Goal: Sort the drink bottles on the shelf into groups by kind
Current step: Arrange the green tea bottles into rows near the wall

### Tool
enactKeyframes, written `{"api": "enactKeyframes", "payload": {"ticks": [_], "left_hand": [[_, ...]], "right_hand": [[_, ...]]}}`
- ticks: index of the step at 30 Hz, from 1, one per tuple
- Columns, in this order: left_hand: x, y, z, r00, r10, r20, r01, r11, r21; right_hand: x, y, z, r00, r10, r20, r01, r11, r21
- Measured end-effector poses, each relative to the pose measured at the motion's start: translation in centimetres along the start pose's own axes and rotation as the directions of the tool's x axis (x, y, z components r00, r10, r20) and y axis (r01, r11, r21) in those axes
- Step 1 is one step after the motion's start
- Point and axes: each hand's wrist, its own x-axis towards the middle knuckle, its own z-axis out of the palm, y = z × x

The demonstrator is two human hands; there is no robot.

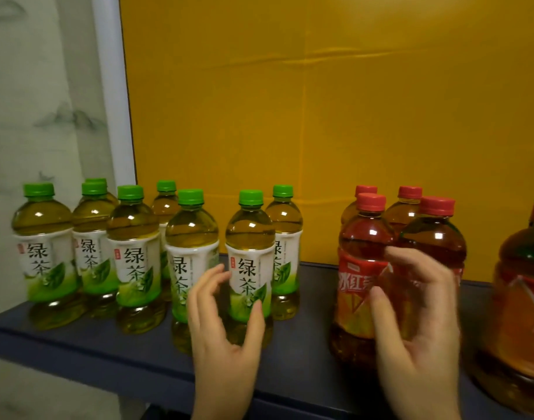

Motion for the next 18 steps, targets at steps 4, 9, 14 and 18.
{"api": "enactKeyframes", "payload": {"ticks": [4, 9, 14, 18], "left_hand": [[-0.8, -2.0, -0.1, 0.968, -0.164, 0.192, 0.17, 0.985, -0.015], [-0.9, -3.0, 0.2, 0.877, -0.277, 0.392, 0.27, 0.96, 0.076], [0.3, -3.4, 0.3, 0.818, -0.304, 0.488, 0.289, 0.951, 0.108], [1.1, -3.8, 1.0, 0.794, -0.356, 0.493, 0.336, 0.933, 0.133]], "right_hand": [[-0.7, -0.1, 4.2, 0.967, 0.123, 0.225, -0.15, 0.983, 0.107], [-1.1, 1.5, 8.5, 0.889, 0.274, 0.366, -0.312, 0.949, 0.047], [-0.5, 4.2, 10.9, 0.741, 0.509, 0.438, -0.582, 0.812, 0.039], [0.4, 5.3, 11.7, 0.695, 0.581, 0.423, -0.639, 0.769, -0.007]]}}
